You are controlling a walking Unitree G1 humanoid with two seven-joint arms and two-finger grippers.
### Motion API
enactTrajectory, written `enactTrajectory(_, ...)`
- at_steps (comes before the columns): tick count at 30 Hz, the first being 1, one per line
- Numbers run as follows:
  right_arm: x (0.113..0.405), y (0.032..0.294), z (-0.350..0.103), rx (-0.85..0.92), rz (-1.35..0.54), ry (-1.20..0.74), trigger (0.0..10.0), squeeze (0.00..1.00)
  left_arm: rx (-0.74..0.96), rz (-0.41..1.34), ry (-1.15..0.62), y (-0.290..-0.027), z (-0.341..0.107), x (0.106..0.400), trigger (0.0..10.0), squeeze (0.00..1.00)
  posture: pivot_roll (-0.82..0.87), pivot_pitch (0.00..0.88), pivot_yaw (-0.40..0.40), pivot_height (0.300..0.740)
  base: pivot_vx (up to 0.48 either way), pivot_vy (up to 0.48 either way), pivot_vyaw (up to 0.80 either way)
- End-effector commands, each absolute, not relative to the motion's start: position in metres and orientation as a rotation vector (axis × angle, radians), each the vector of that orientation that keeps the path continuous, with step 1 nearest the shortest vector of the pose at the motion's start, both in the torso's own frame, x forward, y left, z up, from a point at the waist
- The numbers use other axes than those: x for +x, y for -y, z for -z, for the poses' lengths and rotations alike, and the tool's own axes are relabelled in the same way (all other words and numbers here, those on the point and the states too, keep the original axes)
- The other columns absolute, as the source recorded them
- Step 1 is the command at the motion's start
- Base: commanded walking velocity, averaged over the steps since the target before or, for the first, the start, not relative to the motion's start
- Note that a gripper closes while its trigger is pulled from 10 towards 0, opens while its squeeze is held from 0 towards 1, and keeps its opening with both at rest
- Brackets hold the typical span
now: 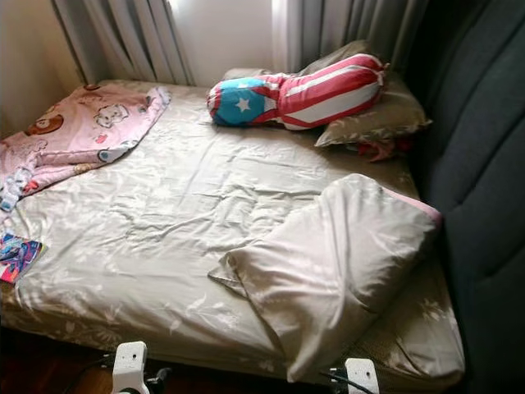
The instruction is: Clean up the room
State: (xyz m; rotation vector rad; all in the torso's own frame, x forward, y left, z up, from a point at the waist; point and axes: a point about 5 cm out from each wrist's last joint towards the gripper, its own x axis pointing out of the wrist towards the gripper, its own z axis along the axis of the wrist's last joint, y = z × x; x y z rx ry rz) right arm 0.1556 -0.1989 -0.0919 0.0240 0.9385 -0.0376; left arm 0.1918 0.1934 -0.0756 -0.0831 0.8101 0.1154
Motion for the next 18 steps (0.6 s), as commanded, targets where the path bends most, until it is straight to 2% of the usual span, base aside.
enactTrajectory(1, 0.1552, 0.1984, 0.0922, 0.025, 0.036, -0.942, 10.0, 0.0, -0.088, -0.124, -0.807, -0.1948, 0.0752, 0.1923, 10.0, 0.0, -0.06, 0.016, -0.011, 0.74, 0.27, 0.0, 0.0)
enactTrajectory(8, 0.1554, 0.1982, 0.092, 0.031, 0.037, -0.937, 10.0, 0.0, -0.089, -0.126, -0.804, -0.1948, 0.0748, 0.1928, 10.0, 0.0, -0.06, 0.019, -0.011, 0.74, 0.27, 0.0, 0.0)
enactTrajectory(18, 0.1596, 0.1958, 0.0881, 0.096, 0.037, -0.854, 10.0, 0.0, -0.088, -0.108, -0.762, -0.1924, 0.0703, 0.2002, 10.0, 0.0, -0.07, 0.025, -0.011, 0.74, 0.0, 0.0, 0.0)
